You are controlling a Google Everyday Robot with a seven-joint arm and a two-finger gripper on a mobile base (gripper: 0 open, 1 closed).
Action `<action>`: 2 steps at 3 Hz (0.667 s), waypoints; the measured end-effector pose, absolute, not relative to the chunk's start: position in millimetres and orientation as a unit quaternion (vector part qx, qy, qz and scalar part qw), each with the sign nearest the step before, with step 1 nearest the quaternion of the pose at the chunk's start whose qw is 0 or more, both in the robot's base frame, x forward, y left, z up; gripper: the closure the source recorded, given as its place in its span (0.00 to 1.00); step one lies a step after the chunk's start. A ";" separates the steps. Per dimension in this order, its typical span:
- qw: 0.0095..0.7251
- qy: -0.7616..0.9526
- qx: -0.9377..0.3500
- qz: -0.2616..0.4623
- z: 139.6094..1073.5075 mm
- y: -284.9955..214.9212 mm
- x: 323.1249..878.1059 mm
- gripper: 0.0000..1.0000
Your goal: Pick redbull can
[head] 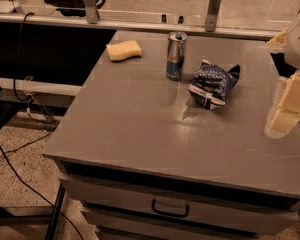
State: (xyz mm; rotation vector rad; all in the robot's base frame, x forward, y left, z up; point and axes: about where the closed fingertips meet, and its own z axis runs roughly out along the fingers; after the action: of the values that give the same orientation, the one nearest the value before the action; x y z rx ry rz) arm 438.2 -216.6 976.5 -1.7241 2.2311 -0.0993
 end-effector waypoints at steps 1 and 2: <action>0.159 0.781 -0.603 -0.035 976.5 -216.6 438.2 0.00; 0.173 0.778 -0.603 -0.032 978.1 -215.0 444.1 0.00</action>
Offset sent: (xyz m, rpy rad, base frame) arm 0.0143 0.0023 -0.0019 0.0494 -0.0235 0.0138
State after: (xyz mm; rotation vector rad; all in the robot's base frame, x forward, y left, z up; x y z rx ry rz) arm 444.1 -215.0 978.1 -1.7111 2.2062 -0.0913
